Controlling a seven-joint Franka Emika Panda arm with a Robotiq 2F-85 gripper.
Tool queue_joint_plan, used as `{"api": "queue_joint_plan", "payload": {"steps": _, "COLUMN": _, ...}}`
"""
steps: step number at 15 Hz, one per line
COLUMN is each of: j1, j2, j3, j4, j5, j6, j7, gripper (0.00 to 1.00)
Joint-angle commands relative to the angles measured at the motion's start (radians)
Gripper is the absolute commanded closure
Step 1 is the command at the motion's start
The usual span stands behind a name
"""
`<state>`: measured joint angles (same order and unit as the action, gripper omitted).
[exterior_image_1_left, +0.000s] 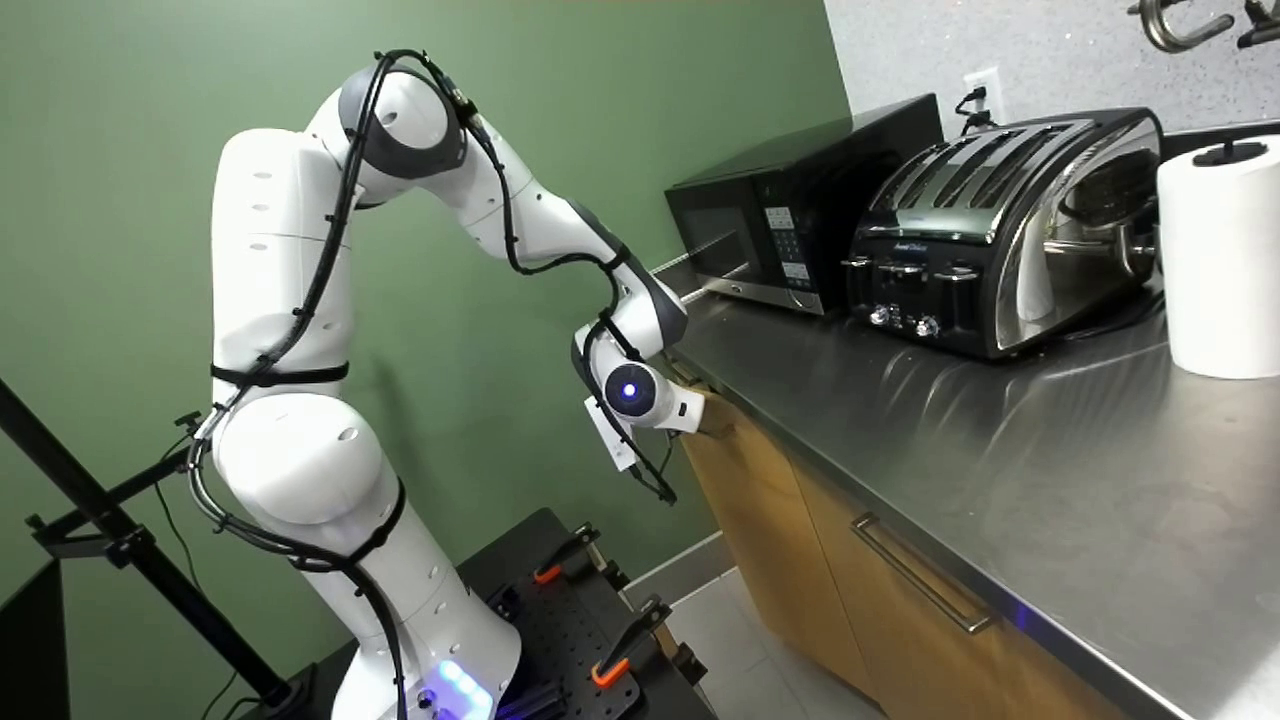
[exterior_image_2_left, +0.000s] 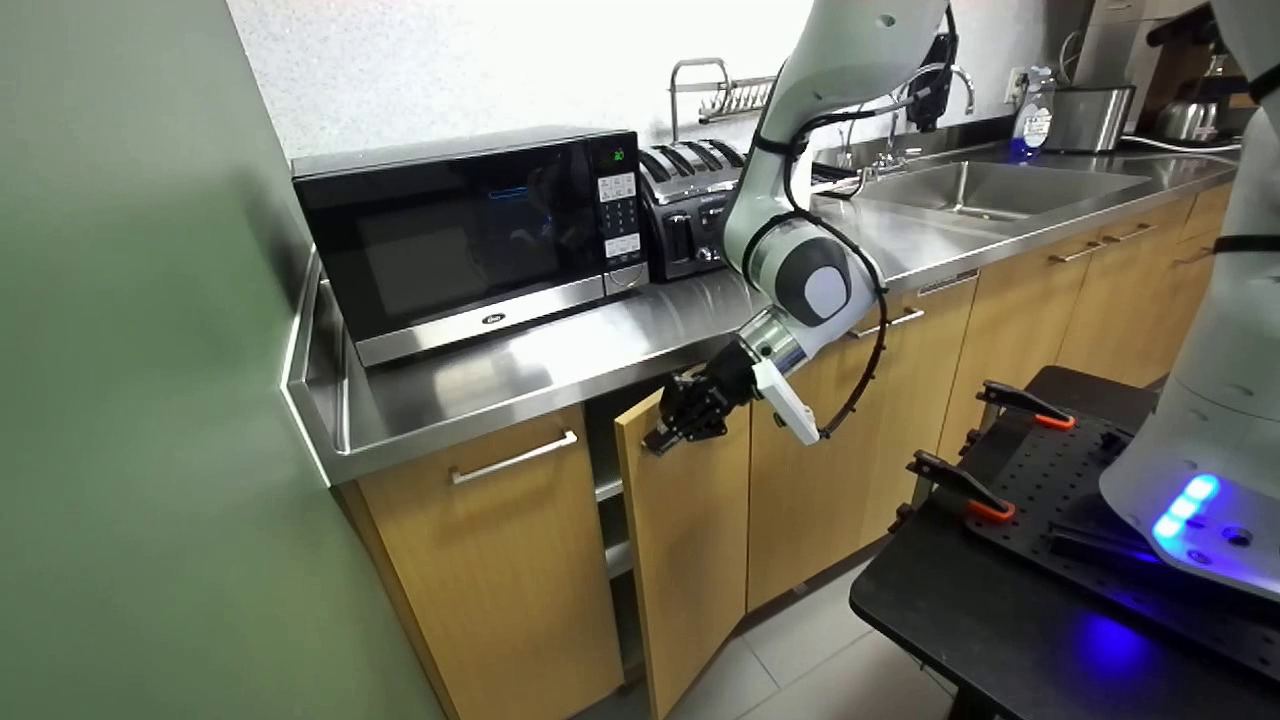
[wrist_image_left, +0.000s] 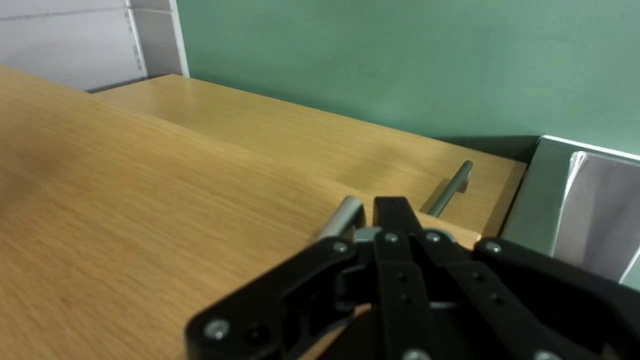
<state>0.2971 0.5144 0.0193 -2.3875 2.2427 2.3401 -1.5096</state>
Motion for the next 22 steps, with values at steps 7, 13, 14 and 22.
{"api": "queue_joint_plan", "payload": {"steps": 7, "j1": 0.048, "j2": -0.42, "j3": 0.127, "j4": -0.285, "j5": -0.283, "j6": 0.413, "j7": 0.329, "gripper": 1.0}}
{"api": "queue_joint_plan", "payload": {"steps": 13, "j1": 0.13, "j2": -0.304, "j3": 0.232, "j4": -0.215, "j5": -0.56, "j6": 0.814, "j7": 0.652, "gripper": 1.0}}
{"api": "queue_joint_plan", "payload": {"steps": 14, "j1": 0.141, "j2": -0.262, "j3": 0.237, "j4": -0.199, "j5": -0.619, "j6": 0.869, "j7": 0.692, "gripper": 1.0}}
{"api": "queue_joint_plan", "payload": {"steps": 22, "j1": 0.149, "j2": -0.191, "j3": 0.227, "j4": -0.188, "j5": -0.723, "j6": 0.909, "j7": 0.716, "gripper": 0.99}}
